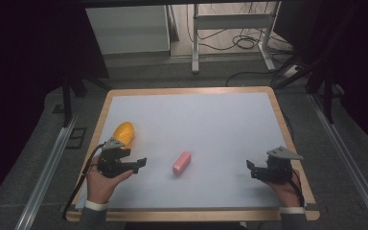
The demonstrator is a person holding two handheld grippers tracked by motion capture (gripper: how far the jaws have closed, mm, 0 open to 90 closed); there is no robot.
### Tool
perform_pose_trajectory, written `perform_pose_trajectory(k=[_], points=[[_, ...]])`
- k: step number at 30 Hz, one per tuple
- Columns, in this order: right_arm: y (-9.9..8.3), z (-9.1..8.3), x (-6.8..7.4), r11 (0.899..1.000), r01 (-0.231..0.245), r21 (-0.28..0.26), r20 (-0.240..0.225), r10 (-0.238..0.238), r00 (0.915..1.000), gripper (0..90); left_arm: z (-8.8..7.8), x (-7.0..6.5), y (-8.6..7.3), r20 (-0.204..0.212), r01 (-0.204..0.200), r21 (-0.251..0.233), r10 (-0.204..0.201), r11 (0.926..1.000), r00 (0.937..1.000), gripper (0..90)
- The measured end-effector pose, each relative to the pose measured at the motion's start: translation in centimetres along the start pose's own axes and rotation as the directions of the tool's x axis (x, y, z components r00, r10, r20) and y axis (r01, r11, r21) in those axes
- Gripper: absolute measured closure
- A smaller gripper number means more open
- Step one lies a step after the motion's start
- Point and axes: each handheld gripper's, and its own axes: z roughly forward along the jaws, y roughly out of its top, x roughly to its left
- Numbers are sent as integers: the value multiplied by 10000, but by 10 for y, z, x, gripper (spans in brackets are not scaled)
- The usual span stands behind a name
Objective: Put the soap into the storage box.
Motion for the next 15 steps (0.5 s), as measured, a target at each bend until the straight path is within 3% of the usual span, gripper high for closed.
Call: perform_pose_trajectory(k=[15], points=[[0,-2,-3,10000,-66,-50,124,67,9999,81,14,-15,12,189,-348,207,344,9992,9992,241]])
